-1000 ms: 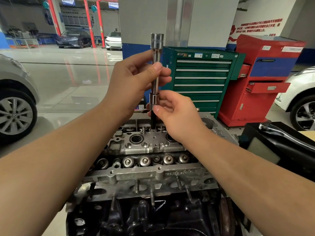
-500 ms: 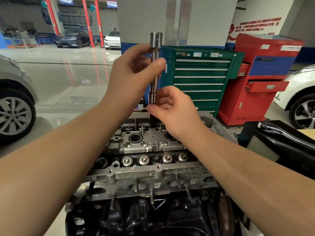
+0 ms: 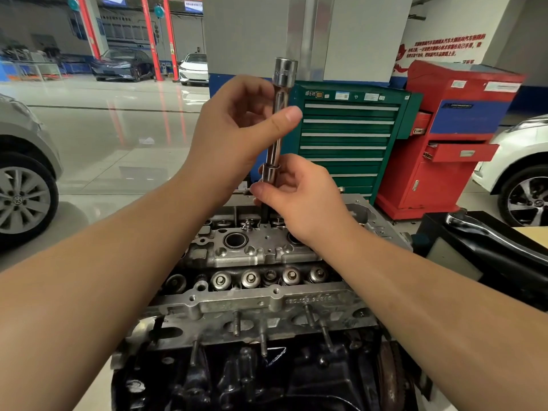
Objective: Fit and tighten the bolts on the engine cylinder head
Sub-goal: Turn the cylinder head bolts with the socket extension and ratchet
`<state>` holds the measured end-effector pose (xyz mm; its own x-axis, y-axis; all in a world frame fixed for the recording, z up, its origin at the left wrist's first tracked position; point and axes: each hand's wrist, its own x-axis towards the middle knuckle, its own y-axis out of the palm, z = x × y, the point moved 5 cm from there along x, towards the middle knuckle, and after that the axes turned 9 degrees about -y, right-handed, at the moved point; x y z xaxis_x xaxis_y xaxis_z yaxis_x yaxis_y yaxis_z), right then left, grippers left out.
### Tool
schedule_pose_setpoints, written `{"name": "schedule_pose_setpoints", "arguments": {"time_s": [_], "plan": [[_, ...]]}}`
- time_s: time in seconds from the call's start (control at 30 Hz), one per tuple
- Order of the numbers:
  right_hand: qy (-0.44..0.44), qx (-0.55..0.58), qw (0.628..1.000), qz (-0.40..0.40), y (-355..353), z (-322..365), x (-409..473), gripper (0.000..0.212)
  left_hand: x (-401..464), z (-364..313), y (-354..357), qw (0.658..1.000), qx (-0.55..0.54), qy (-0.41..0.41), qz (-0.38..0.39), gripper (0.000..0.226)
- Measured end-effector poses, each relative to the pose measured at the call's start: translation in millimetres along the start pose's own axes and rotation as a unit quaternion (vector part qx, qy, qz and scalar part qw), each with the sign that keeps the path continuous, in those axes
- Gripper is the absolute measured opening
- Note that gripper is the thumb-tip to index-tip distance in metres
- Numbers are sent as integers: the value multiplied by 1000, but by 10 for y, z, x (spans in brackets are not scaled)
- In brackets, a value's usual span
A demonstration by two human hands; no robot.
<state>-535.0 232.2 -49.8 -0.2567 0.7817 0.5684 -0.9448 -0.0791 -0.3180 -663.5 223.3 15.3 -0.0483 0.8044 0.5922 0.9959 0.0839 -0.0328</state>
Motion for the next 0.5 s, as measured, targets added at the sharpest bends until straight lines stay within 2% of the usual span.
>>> {"name": "schedule_pose_setpoints", "arguments": {"time_s": [0.13,0.3,0.5], "plan": [[-10,19,1000,-3,-12,-3,-12,26,28,14,-45,999,38,6,-30,21],[-20,35,999,10,-22,40,-41,22,30,13,-47,999,33,7,14,8],[-3,10,1000,-13,-62,32,-17,16,21,53,-20,996,-34,-32,75,13]]}}
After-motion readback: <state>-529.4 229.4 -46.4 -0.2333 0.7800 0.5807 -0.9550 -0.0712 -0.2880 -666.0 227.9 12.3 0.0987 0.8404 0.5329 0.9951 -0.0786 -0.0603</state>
